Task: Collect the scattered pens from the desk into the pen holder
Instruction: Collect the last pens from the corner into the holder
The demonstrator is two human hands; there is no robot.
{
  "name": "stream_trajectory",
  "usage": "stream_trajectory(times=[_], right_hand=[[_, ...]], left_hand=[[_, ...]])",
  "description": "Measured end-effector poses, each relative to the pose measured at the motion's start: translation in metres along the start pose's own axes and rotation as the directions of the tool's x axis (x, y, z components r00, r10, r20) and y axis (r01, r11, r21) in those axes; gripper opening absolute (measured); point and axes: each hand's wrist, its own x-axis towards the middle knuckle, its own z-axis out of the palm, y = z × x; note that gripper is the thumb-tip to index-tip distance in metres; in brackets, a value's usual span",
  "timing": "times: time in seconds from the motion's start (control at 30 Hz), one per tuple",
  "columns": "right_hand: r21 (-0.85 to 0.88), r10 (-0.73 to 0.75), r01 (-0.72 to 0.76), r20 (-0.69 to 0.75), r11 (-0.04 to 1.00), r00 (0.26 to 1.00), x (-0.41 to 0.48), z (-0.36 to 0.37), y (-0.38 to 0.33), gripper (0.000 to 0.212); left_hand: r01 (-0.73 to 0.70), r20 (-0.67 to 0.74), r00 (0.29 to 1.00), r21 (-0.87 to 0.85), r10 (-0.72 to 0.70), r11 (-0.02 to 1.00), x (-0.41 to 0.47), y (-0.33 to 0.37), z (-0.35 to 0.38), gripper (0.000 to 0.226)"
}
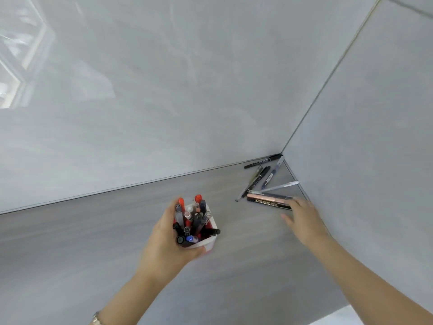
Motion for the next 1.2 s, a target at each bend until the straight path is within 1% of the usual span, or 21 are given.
stream_trajectory(times=[0.07, 0.17, 0.3, 0.37, 0.47, 0.57, 0.6, 0.63, 0.67, 0.7, 0.73, 0.77, 0.8, 0.83, 0.87, 0.93, 0.97, 1.03, 1.07, 1.13, 1.2], right_hand=[[-0.006, -0.08, 0.079, -0.017, 0.997, 0.997, 0.008, 0.004, 0.007, 0.04], [0.014, -0.156, 0.157, -0.055, 0.988, 0.986, 0.017, 0.01, 0.013, 0.037], [-0.017, -0.214, 0.215, 0.047, 0.977, 0.976, 0.015, 0.01, 0.007, 0.03], [-0.028, -0.208, 0.212, 0.102, 0.977, 0.973, 0.008, 0.012, 0.003, 0.029], [-0.091, -0.14, 0.16, 0.195, 0.983, 0.971, -0.002, 0.013, -0.001, 0.026], [-0.046, -0.068, 0.082, 0.246, 0.996, 0.967, -0.015, 0.017, 0.004, 0.023], [-0.05, -0.076, 0.089, 0.221, 0.995, 0.972, -0.023, 0.019, 0.005, 0.022], [-0.076, -0.095, 0.108, 0.163, 0.991, 0.982, -0.031, 0.02, 0.006, 0.02], [-0.097, -0.128, 0.144, 0.152, 0.985, 0.98, -0.038, 0.02, 0.007, 0.022], [-0.098, -0.157, 0.176, 0.172, 0.979, 0.972, -0.046, 0.019, 0.006, 0.031], [-0.087, -0.143, 0.162, 0.192, 0.983, 0.971, -0.051, 0.019, 0.006, 0.038], [-0.1, -0.159, 0.179, 0.184, 0.979, 0.97, -0.055, 0.018, 0.005, 0.037], [-0.093, -0.172, 0.193, 0.198, 0.977, 0.965, -0.06, 0.012, 0.003, 0.028], [-0.001, -0.112, 0.115, 0.187, 0.993, 0.976, -0.062, 0.005, 0.001, 0.016], [0.096, -0.063, 0.046, 0.183, 0.994, 0.981, -0.064, 0.0, 0.002, 0.011], [0.317, -0.099, 0.024, 0.222, 0.948, 0.97, -0.069, -0.019, 0.002, 0.013], [0.4, -0.141, 0.047, 0.21, 0.915, 0.967, -0.074, -0.035, -0.003, 0.014], [0.502, -0.216, 0.102, 0.173, 0.859, 0.961, -0.08, -0.067, -0.014, 0.016], [0.525, -0.248, 0.126, 0.17, 0.842, 0.954, -0.081, -0.083, -0.02, 0.018], [0.492, -0.321, 0.191, 0.195, 0.85, 0.927, -0.081, -0.111, -0.033, 0.022], [0.429, -0.35, 0.205, 0.291, 0.88, 0.891, -0.078, -0.124, -0.046, 0.022]], left_hand=[[0.016, -0.01, 1.0, -0.006, -0.016, 1.0, 0.003, 0.007, 0.018, 0.088], [0.037, -0.036, 0.999, -0.004, -0.037, 0.999, 0.007, 0.016, 0.04, 0.09], [0.038, -0.041, 0.998, -0.009, -0.039, 0.999, 0.012, 0.02, 0.056, 0.084], [0.055, -0.037, 0.998, 0.001, -0.055, 0.998, 0.016, 0.016, 0.059, 0.086], [0.073, -0.032, 0.997, 0.052, -0.071, 0.996, 0.016, 0.014, 0.056, 0.105], [-0.024, -0.007, 1.0, 0.171, 0.026, 0.985, 0.013, 0.025, 0.053, 0.112], [-0.082, -0.015, 0.996, 0.226, 0.088, 0.971, 0.013, 0.031, 0.054, 0.108], [-0.13, -0.03, 0.989, 0.294, 0.145, 0.947, 0.015, 0.035, 0.055, 0.102], [-0.161, -0.043, 0.981, 0.365, 0.19, 0.917, 0.018, 0.038, 0.056, 0.097], [-0.177, -0.048, 0.975, 0.425, 0.217, 0.888, 0.022, 0.039, 0.057, 0.091], [-0.182, -0.051, 0.972, 0.465, 0.232, 0.866, 0.026, 0.039, 0.058, 0.083], [-0.19, -0.048, 0.969, 0.484, 0.243, 0.854, 0.028, 0.04, 0.058, 0.074], [-0.201, -0.041, 0.967, 0.489, 0.253, 0.849, 0.031, 0.039, 0.058, 0.067], [-0.216, -0.033, 0.964, 0.49, 0.266, 0.844, 0.033, 0.037, 0.058, 0.061], [-0.23, -0.027, 0.96, 0.485, 0.277, 0.843, 0.035, 0.035, 0.058, 0.056], [-0.246, -0.027, 0.957, 0.448, 0.288, 0.859, 0.039, 0.03, 0.058, 0.043], [-0.249, -0.03, 0.957, 0.426, 0.289, 0.87, 0.04, 0.029, 0.058, 0.036], [-0.262, -0.028, 0.956, 0.377, 0.293, 0.889, 0.039, 0.027, 0.057, 0.03], [-0.26, -0.025, 0.958, 0.349, 0.286, 0.901, 0.039, 0.026, 0.057, 0.029], [-0.257, -0.027, 0.96, 0.301, 0.278, 0.918, 0.037, 0.025, 0.056, 0.03], [-0.292, -0.032, 0.949, 0.279, 0.313, 0.915, 0.036, 0.024, 0.057, 0.034]])
